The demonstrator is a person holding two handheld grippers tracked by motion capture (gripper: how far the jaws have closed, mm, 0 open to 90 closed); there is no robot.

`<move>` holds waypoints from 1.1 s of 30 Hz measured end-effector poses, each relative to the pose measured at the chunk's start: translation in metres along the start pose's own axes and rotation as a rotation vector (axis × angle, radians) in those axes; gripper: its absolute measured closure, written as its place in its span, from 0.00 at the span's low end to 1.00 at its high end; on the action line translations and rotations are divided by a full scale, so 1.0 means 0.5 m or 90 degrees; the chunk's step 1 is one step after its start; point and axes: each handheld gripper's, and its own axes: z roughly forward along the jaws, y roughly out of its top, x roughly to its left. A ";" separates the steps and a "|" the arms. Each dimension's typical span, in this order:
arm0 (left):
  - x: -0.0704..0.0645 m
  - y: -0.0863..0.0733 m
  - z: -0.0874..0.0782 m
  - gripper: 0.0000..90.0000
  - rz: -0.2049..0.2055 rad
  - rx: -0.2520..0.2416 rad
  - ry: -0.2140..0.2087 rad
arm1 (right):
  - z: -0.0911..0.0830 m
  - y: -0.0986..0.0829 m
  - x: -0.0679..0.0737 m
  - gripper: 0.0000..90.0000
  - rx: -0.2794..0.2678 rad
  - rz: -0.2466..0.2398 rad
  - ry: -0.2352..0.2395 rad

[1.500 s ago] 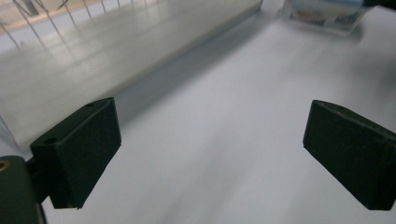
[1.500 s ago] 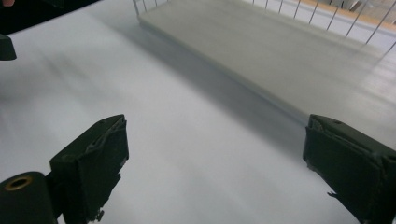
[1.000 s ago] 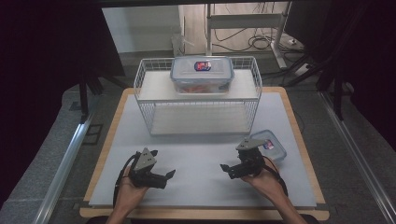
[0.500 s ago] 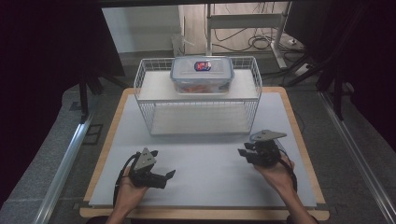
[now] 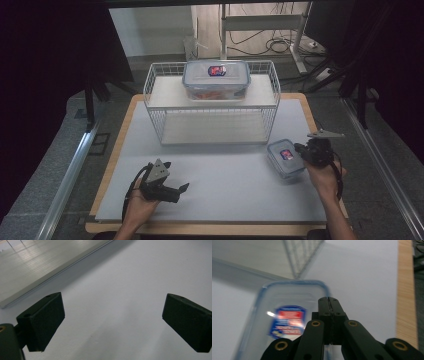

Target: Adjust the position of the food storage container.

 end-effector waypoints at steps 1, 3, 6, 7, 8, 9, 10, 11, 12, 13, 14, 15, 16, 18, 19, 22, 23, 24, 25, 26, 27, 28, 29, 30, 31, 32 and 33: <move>0.000 0.000 0.001 0.05 -0.001 0.000 0.000 | 0.003 -0.003 -0.009 1.00 0.004 0.005 -0.007; 0.000 0.000 0.002 0.05 -0.001 0.002 -0.001 | 0.009 -0.008 -0.021 1.00 0.010 0.015 -0.011; 0.000 0.000 0.004 0.05 0.000 0.005 -0.002 | 0.018 -0.011 -0.028 1.00 0.019 0.018 -0.011; -0.001 0.000 0.004 0.05 0.002 0.006 -0.003 | 0.021 -0.011 -0.029 1.00 0.022 0.017 -0.014; -0.001 0.000 0.005 0.05 0.002 0.007 -0.003 | 0.024 -0.010 -0.030 1.00 0.025 0.018 -0.014; -0.002 0.000 0.006 0.05 0.002 0.007 -0.004 | 0.025 -0.010 -0.030 1.00 0.026 0.021 -0.012; -0.002 0.000 0.006 0.05 0.004 0.008 -0.004 | 0.026 -0.009 -0.030 1.00 0.026 0.021 -0.012; -0.002 0.000 0.008 0.05 0.002 0.009 -0.006 | 0.026 -0.009 -0.030 1.00 0.026 0.023 -0.011; -0.002 -0.001 0.008 0.05 0.006 0.014 -0.007 | 0.026 -0.009 -0.030 1.00 0.025 0.024 -0.009; -0.002 -0.001 0.010 0.05 0.004 0.014 -0.008 | 0.027 -0.009 -0.029 1.00 0.025 0.027 -0.005; -0.002 -0.001 0.011 0.05 0.007 0.018 -0.009 | 0.027 -0.009 -0.027 1.00 0.025 0.028 -0.003; -0.003 -0.001 0.012 0.05 0.007 0.019 -0.010 | 0.029 -0.009 -0.022 1.00 0.027 0.028 0.002; -0.003 -0.001 0.012 0.05 0.008 0.020 -0.010 | 0.031 -0.009 -0.019 1.00 0.029 0.026 0.007; -0.003 0.000 0.012 0.05 0.013 0.023 -0.009 | 0.038 -0.009 -0.008 1.00 0.040 0.017 0.020; -0.003 0.000 0.013 0.05 0.013 0.023 -0.009 | 0.042 -0.009 0.001 1.00 0.042 0.010 0.026; -0.004 -0.001 0.014 0.05 0.010 0.024 -0.011 | 0.049 -0.002 0.032 1.00 0.049 -0.010 0.049; -0.003 -0.001 0.014 0.05 0.012 0.024 -0.011 | 0.053 0.000 0.047 1.00 0.052 -0.020 0.060; -0.003 -0.001 0.014 0.05 0.013 0.024 -0.011 | 0.054 0.001 0.056 1.00 0.052 -0.025 0.064; -0.003 -0.001 0.014 0.05 0.012 0.024 -0.011 | 0.057 0.003 0.067 1.00 0.055 -0.032 0.072; -0.003 -0.001 0.014 0.05 0.012 0.024 -0.012 | 0.059 0.005 0.081 1.00 0.059 -0.038 0.081; -0.003 -0.001 0.015 0.05 0.011 0.024 -0.012 | 0.060 0.006 0.088 1.00 0.059 -0.043 0.085; -0.004 -0.001 0.015 0.05 0.009 0.024 -0.013 | 0.062 0.006 0.099 1.00 0.060 -0.048 0.093; -0.004 0.000 0.015 0.05 0.008 0.024 -0.014 | 0.065 0.007 0.111 1.00 0.062 -0.054 0.104; -0.004 0.000 0.016 0.05 0.007 0.025 -0.014 | 0.066 0.008 0.119 1.00 0.065 -0.057 0.112; -0.004 0.000 0.016 0.05 0.005 0.026 -0.015 | 0.068 0.008 0.129 1.00 0.067 -0.061 0.122; -0.004 0.001 0.017 0.05 0.003 0.026 -0.017 | 0.071 0.008 0.140 1.00 0.065 -0.062 0.135; -0.005 0.001 0.017 0.05 0.002 0.026 -0.019 | 0.073 0.009 0.151 1.00 0.069 -0.066 0.143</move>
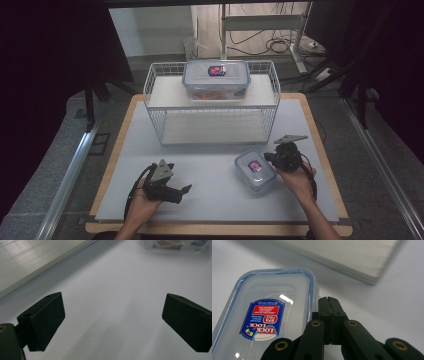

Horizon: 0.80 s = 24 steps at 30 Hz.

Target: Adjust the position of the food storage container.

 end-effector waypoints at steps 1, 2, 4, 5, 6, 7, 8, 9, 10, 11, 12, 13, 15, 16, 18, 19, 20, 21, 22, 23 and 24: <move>-0.001 0.001 0.001 0.05 -0.002 0.001 -0.002 | 0.005 0.002 0.012 1.00 0.003 -0.001 0.012; -0.001 0.001 0.001 0.05 -0.002 0.001 -0.004 | 0.012 0.004 0.027 1.00 0.004 -0.006 0.026; -0.002 0.001 0.001 0.05 -0.001 0.004 -0.005 | 0.021 0.008 0.050 1.00 0.005 -0.017 0.043; -0.002 0.001 0.002 0.05 -0.001 0.004 -0.004 | 0.025 0.011 0.062 1.00 0.007 -0.028 0.053; -0.003 0.001 0.001 0.05 -0.002 0.005 -0.004 | 0.029 0.012 0.073 1.00 0.008 -0.037 0.062; -0.002 0.001 0.001 0.05 -0.004 0.007 -0.006 | 0.032 0.013 0.082 1.00 0.008 -0.048 0.066; -0.001 0.001 0.000 0.05 -0.010 0.008 -0.007 | 0.032 0.014 0.087 1.00 0.007 -0.058 0.065; 0.000 0.001 -0.001 0.05 -0.019 0.010 -0.010 | 0.031 0.014 0.089 1.00 0.007 -0.065 0.062; 0.002 0.001 -0.002 0.05 -0.031 0.012 -0.015 | 0.029 0.013 0.087 1.00 0.008 -0.065 0.063; 0.004 0.001 -0.004 0.06 -0.044 0.011 -0.022 | 0.024 0.009 0.083 1.00 0.007 -0.059 0.059; 0.007 0.001 -0.005 0.06 -0.056 0.009 -0.028 | 0.018 0.003 0.080 1.00 0.004 -0.059 0.053; 0.009 0.002 -0.007 0.06 -0.065 0.009 -0.034 | 0.008 -0.004 0.078 1.00 -0.001 -0.055 0.050; 0.011 0.002 -0.009 0.07 -0.071 0.009 -0.031 | -0.017 -0.021 0.075 1.00 -0.015 -0.050 0.047; 0.011 0.003 -0.009 0.07 -0.069 0.012 -0.027 | -0.030 -0.030 0.074 1.00 -0.019 -0.048 0.043; 0.011 0.004 -0.009 0.07 -0.067 0.015 -0.026 | -0.051 -0.047 0.075 1.00 -0.027 -0.037 0.045; 0.010 0.005 -0.009 0.07 -0.067 0.015 -0.029 | -0.056 -0.053 0.077 1.00 -0.026 -0.033 0.048; 0.009 0.006 -0.009 0.07 -0.065 0.013 -0.032 | -0.062 -0.064 0.083 1.00 -0.017 -0.036 0.050; 0.008 0.008 -0.009 0.07 -0.065 0.014 -0.035 | -0.064 -0.074 0.090 1.00 -0.007 -0.037 0.054; 0.007 0.009 -0.008 0.06 -0.064 0.015 -0.037 | -0.066 -0.083 0.098 1.00 0.006 -0.039 0.042; 0.006 0.010 -0.008 0.06 -0.061 0.014 -0.037 | -0.070 -0.099 0.109 0.99 0.033 -0.048 0.021; 0.005 0.012 -0.007 0.06 -0.060 0.016 -0.036 | -0.070 -0.099 0.109 0.99 0.033 -0.048 0.021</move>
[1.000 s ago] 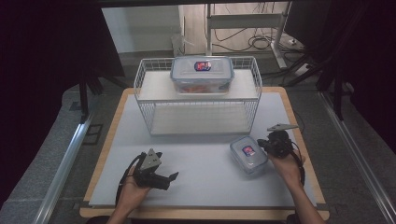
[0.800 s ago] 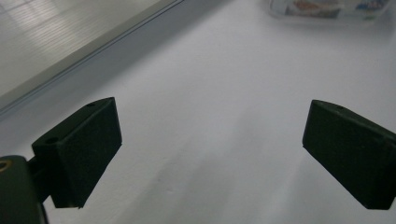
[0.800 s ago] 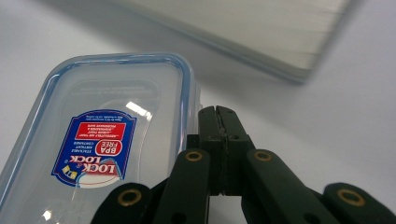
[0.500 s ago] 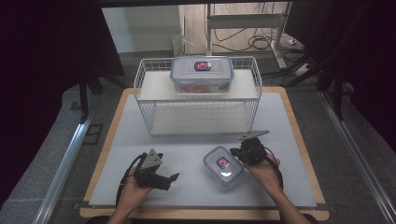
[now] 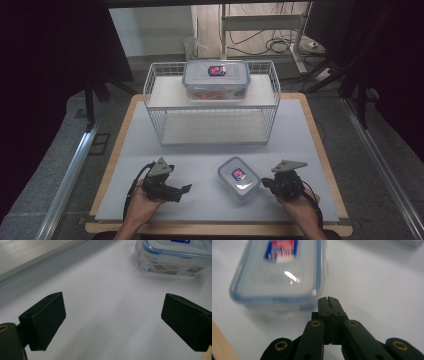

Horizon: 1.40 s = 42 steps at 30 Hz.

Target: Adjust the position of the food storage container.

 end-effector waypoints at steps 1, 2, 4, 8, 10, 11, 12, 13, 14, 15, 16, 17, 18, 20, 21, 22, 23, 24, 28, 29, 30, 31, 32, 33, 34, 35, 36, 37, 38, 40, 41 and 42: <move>0.000 0.001 0.001 0.06 0.000 0.001 0.000 | -0.002 -0.007 0.004 0.99 0.009 0.010 -0.005; -0.001 0.003 0.002 0.06 -0.002 0.001 -0.001 | -0.004 -0.013 0.008 0.99 0.015 0.012 -0.005; -0.002 0.007 0.005 0.08 -0.001 0.001 0.001 | -0.004 -0.021 0.015 0.99 0.020 0.020 0.022; -0.007 0.014 0.008 0.14 0.013 0.004 0.020 | 0.012 -0.021 0.023 0.99 0.025 0.031 0.075; -0.008 0.017 0.010 0.15 0.012 0.005 0.025 | 0.015 -0.018 0.021 0.99 0.025 0.033 0.072; -0.008 0.018 0.011 0.16 0.007 0.005 0.021 | 0.019 -0.017 0.013 0.99 0.022 0.045 0.078; -0.007 0.019 0.013 0.18 0.003 0.005 0.019 | 0.023 -0.015 0.005 0.99 0.020 0.055 0.085; -0.006 0.020 0.014 0.19 -0.001 0.005 0.018 | 0.027 -0.013 -0.003 0.99 0.018 0.064 0.086; -0.005 0.022 0.016 0.21 -0.003 0.006 0.017 | 0.031 -0.010 -0.009 0.99 0.016 0.070 0.086; -0.004 0.024 0.018 0.23 -0.004 0.007 0.018 | 0.038 -0.001 -0.020 0.99 0.014 0.075 0.079; -0.003 0.026 0.019 0.23 -0.004 0.008 0.019 | 0.038 -0.001 -0.020 0.99 0.014 0.075 0.079; -0.002 0.029 0.021 0.24 -0.004 0.006 0.019 | 0.043 0.005 -0.024 0.99 0.012 0.074 0.074; -0.002 0.030 0.022 0.26 -0.004 0.005 0.018 | 0.048 0.010 -0.028 0.99 0.012 0.077 0.072; 0.002 0.037 0.029 0.30 -0.007 0.001 0.018 | 0.059 0.022 -0.035 0.99 0.014 0.076 0.063; 0.005 0.040 0.033 0.31 -0.007 0.000 0.018 | 0.066 0.028 -0.039 0.99 0.013 0.074 0.059; 0.010 0.046 0.040 0.33 -0.008 -0.002 0.018 | 0.073 0.035 -0.042 0.99 0.013 0.077 0.059; 0.013 0.049 0.044 0.35 -0.010 -0.003 0.018 | 0.081 0.043 -0.046 0.99 0.012 0.079 0.055; 0.018 0.054 0.051 0.37 -0.016 -0.005 0.017 | 0.086 0.049 -0.046 0.99 0.013 0.079 0.050; 0.038 0.070 0.078 0.47 -0.042 -0.009 0.007 | 0.111 0.080 -0.050 0.99 0.016 0.061 0.025; 0.041 0.074 0.085 0.51 -0.049 -0.010 0.006 | 0.114 0.085 -0.050 0.99 0.017 0.056 0.016; 0.046 0.079 0.092 0.55 -0.053 -0.011 0.002 | 0.114 0.088 -0.051 0.99 0.016 0.047 0.004; 0.049 0.082 0.099 0.58 -0.060 -0.010 -0.004 | 0.111 0.089 -0.051 0.99 0.018 0.040 -0.009; 0.051 0.086 0.106 0.63 -0.066 -0.008 -0.011 | 0.105 0.088 -0.050 0.99 0.020 0.034 -0.020; 0.052 0.090 0.116 0.67 -0.061 -0.001 -0.013 | 0.097 0.086 -0.048 0.99 0.020 0.031 -0.027; 0.052 0.093 0.122 0.73 -0.054 0.007 -0.016 | 0.087 0.082 -0.043 0.99 0.019 0.026 -0.030; 0.050 0.097 0.136 0.77 -0.055 0.017 -0.028 | 0.083 0.080 -0.041 0.99 0.017 0.022 -0.028; 0.047 0.101 0.148 0.81 -0.060 0.024 -0.040 | 0.079 0.077 -0.036 0.99 0.016 0.024 -0.019; 0.042 0.103 0.159 0.83 -0.061 0.029 -0.048 | 0.080 0.077 -0.032 0.99 0.016 0.023 -0.012; 0.039 0.105 0.166 0.85 -0.062 0.036 -0.052 | 0.083 0.077 -0.028 0.99 0.019 0.023 -0.008; 0.030 0.107 0.179 0.87 -0.053 0.052 -0.058 | 0.092 0.082 -0.023 0.99 0.026 0.016 -0.009; 0.024 0.106 0.179 0.88 -0.040 0.060 -0.052 | 0.098 0.085 -0.021 0.99 0.028 0.011 -0.011; 0.018 0.105 0.178 0.90 -0.024 0.069 -0.036 | 0.102 0.087 -0.020 0.99 0.027 0.012 -0.010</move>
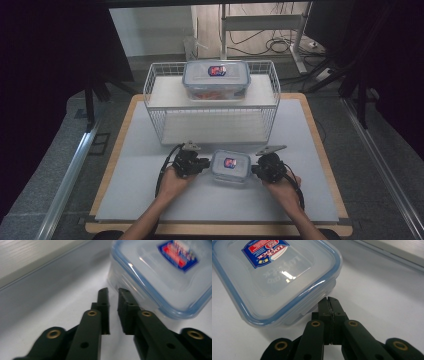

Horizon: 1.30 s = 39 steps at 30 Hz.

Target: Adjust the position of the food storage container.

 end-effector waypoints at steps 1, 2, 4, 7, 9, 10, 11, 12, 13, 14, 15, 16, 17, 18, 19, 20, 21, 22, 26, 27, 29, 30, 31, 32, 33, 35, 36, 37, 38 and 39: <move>-0.003 -0.003 -0.004 0.90 0.011 0.009 0.013 | 0.003 0.003 0.002 1.00 -0.001 -0.003 0.002; -0.003 -0.005 -0.007 0.91 0.008 0.009 0.018 | 0.006 0.006 0.007 1.00 -0.002 -0.008 0.006; 0.002 -0.013 -0.016 0.91 -0.008 0.010 0.021 | 0.011 0.009 0.016 1.00 -0.005 -0.019 0.008; 0.006 -0.027 -0.037 0.91 -0.020 0.015 0.018 | 0.017 0.012 0.033 1.00 -0.004 -0.034 0.024; 0.000 -0.038 -0.052 0.91 -0.023 0.017 0.021 | 0.019 0.013 0.044 1.00 -0.001 -0.045 0.027; -0.005 -0.044 -0.059 0.91 -0.029 0.015 0.020 | 0.021 0.013 0.049 1.00 0.001 -0.047 0.030; -0.010 -0.048 -0.065 0.91 -0.029 0.014 0.022 | 0.022 0.014 0.053 1.00 0.001 -0.051 0.032; -0.016 -0.052 -0.070 0.91 -0.030 0.014 0.024 | 0.023 0.014 0.054 1.00 0.001 -0.061 0.032; -0.022 -0.055 -0.074 0.91 -0.026 0.017 0.027 | 0.023 0.014 0.057 1.00 0.002 -0.062 0.032; -0.028 -0.059 -0.077 0.92 -0.022 0.022 0.031 | 0.022 0.014 0.059 1.00 0.002 -0.063 0.034; -0.033 -0.062 -0.077 0.91 -0.018 0.026 0.033 | 0.021 0.013 0.061 1.00 0.002 -0.061 0.035; -0.035 -0.064 -0.075 0.91 -0.015 0.031 0.037 | 0.020 0.013 0.062 1.00 0.000 -0.068 0.032; -0.035 -0.065 -0.071 0.91 -0.016 0.036 0.040 | 0.020 0.013 0.064 1.00 0.001 -0.070 0.029; -0.032 -0.065 -0.069 0.90 -0.018 0.032 0.043 | 0.020 0.013 0.065 1.00 0.005 -0.074 0.029; -0.028 -0.063 -0.068 0.90 -0.027 0.028 0.040 | 0.021 0.012 0.064 1.00 0.004 -0.073 0.030; -0.024 -0.063 -0.069 0.89 -0.026 0.026 0.039 | 0.020 0.012 0.063 0.99 0.003 -0.074 0.032; -0.022 -0.063 -0.072 0.87 -0.028 0.021 0.042 | 0.018 0.011 0.062 0.99 0.004 -0.074 0.036; -0.021 -0.064 -0.077 0.85 -0.029 0.017 0.043 | 0.015 0.008 0.061 0.98 0.002 -0.074 0.039; -0.021 -0.067 -0.105 0.75 -0.018 -0.003 0.069 | -0.005 -0.002 0.050 0.91 -0.014 -0.077 0.033; -0.022 -0.071 -0.117 0.73 -0.017 -0.012 0.075 | -0.009 -0.004 0.047 0.89 -0.016 -0.077 0.034; -0.024 -0.079 -0.131 0.64 -0.013 -0.028 0.079 | -0.022 -0.015 0.037 0.81 -0.022 -0.079 0.035; -0.027 -0.084 -0.137 0.59 -0.009 -0.033 0.084 | -0.028 -0.020 0.033 0.76 -0.026 -0.083 0.034; -0.030 -0.090 -0.144 0.55 -0.005 -0.038 0.086 | -0.032 -0.025 0.029 0.71 -0.031 -0.085 0.035; -0.033 -0.095 -0.151 0.51 0.001 -0.044 0.088 | -0.036 -0.028 0.026 0.65 -0.035 -0.084 0.038; -0.037 -0.100 -0.156 0.47 0.007 -0.051 0.090 | -0.040 -0.031 0.024 0.60 -0.040 -0.083 0.039; -0.046 -0.111 -0.166 0.40 0.019 -0.063 0.103 | -0.045 -0.033 0.021 0.50 -0.050 -0.082 0.046; -0.048 -0.115 -0.169 0.34 0.022 -0.063 0.105 | -0.047 -0.032 0.021 0.45 -0.058 -0.085 0.048; -0.049 -0.120 -0.171 0.32 0.025 -0.062 0.105 | -0.048 -0.032 0.021 0.43 -0.063 -0.087 0.048; -0.049 -0.125 -0.173 0.29 0.023 -0.063 0.104 | -0.049 -0.031 0.023 0.40 -0.069 -0.088 0.049; -0.048 -0.129 -0.175 0.26 0.019 -0.063 0.101 | -0.049 -0.030 0.024 0.36 -0.073 -0.091 0.051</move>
